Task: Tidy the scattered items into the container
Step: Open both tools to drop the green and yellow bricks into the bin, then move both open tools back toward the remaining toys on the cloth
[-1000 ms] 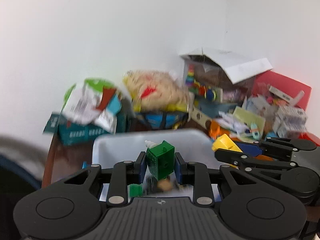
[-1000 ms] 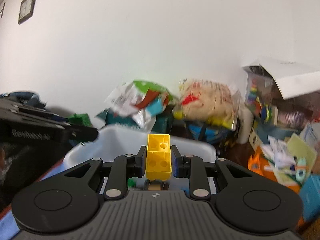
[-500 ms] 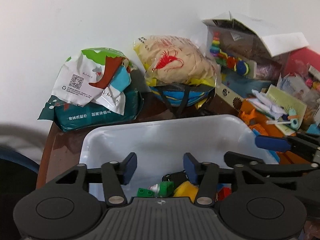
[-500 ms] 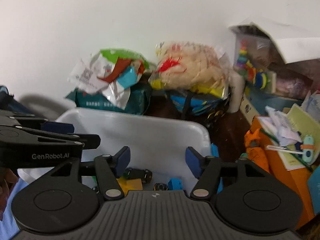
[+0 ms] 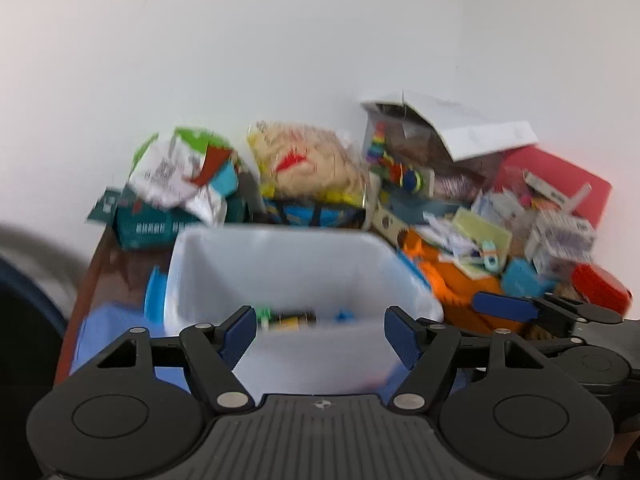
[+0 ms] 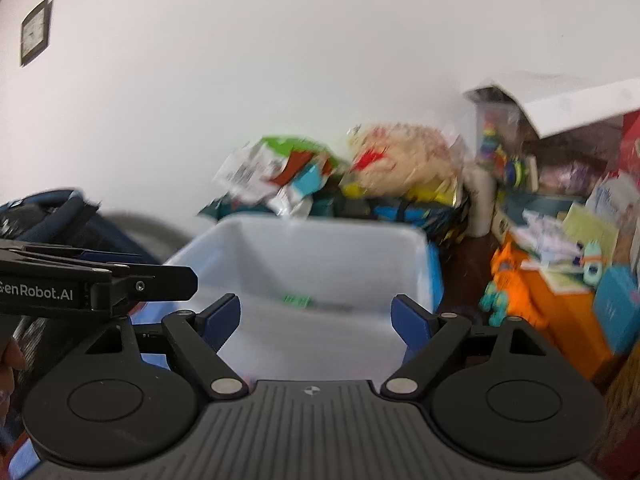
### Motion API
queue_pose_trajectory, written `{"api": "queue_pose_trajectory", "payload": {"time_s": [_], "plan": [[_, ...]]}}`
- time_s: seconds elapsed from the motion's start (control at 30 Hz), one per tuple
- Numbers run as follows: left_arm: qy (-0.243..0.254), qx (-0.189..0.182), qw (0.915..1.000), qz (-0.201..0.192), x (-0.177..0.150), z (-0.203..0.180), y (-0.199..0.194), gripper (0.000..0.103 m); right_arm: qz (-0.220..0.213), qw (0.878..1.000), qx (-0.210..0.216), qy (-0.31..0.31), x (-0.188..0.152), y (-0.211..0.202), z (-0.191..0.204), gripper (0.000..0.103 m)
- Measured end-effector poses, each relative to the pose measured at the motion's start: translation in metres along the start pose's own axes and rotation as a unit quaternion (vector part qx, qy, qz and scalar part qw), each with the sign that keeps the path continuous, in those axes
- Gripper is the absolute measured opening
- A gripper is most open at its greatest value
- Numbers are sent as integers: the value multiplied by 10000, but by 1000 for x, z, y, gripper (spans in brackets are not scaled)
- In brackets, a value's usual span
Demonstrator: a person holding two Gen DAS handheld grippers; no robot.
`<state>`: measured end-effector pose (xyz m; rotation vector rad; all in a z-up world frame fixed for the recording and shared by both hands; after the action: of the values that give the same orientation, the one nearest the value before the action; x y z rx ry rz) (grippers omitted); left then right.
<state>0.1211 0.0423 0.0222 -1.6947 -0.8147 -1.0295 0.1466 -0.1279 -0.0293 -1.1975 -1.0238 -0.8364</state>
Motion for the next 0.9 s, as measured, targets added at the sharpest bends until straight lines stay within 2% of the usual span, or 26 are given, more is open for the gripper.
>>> {"api": "queue_pose_trajectory", "payload": {"time_s": [0.2, 0.33, 0.43, 0.57, 0.9], "plan": [[-196, 312, 9975, 602, -59, 8, -8, 74, 637, 9977, 217, -34, -50, -12, 6, 87], [-131, 425, 9922, 1162, -96, 9, 0, 74, 958, 9950, 244, -102, -77, -18, 4, 87], [-126, 507, 9886, 1414, -115, 10, 3, 74, 1163, 9929, 241, -91, -93, -19, 2, 87], [-328, 531, 9863, 1529, -127, 10, -1, 74, 1373, 9902, 243, 26, -108, -23, -1, 87], [-322, 479, 9885, 1400, -126, 3, -3, 74, 1296, 9912, 278, -4, -107, -32, -3, 87]]}}
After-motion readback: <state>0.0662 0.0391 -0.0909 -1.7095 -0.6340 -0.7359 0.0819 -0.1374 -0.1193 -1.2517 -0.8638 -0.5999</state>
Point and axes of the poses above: each gripper's, at about its wrist camera, not at the fingertips, and y roughly the way its jaws point, z to its left, x to its top, the point moved 6 cm from there along y, roughly the way its jaws point, and after that the axes turned 7 degrees about -z, right-handed, at the moved point
